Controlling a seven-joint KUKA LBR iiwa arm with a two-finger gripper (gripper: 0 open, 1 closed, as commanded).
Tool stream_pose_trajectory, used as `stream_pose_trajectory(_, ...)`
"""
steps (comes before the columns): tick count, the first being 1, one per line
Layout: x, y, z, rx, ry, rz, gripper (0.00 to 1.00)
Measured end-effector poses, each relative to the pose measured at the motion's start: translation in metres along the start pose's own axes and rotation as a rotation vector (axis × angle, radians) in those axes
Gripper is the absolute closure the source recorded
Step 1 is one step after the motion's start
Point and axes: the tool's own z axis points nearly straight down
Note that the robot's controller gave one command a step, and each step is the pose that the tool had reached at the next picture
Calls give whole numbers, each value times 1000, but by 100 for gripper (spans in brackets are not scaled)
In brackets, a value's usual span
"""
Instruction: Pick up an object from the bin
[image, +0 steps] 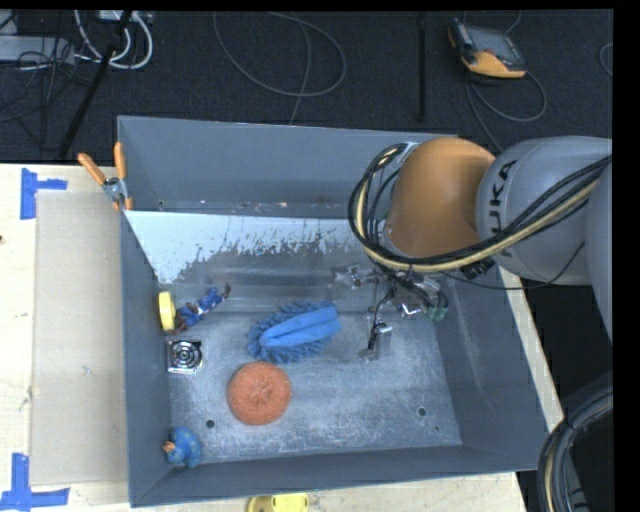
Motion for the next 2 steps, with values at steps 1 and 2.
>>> stream_pose_trajectory(1,8,39,0,-1,4,24,0)
stream_pose_trajectory(2,1,50,16,-2,1,-76,0)
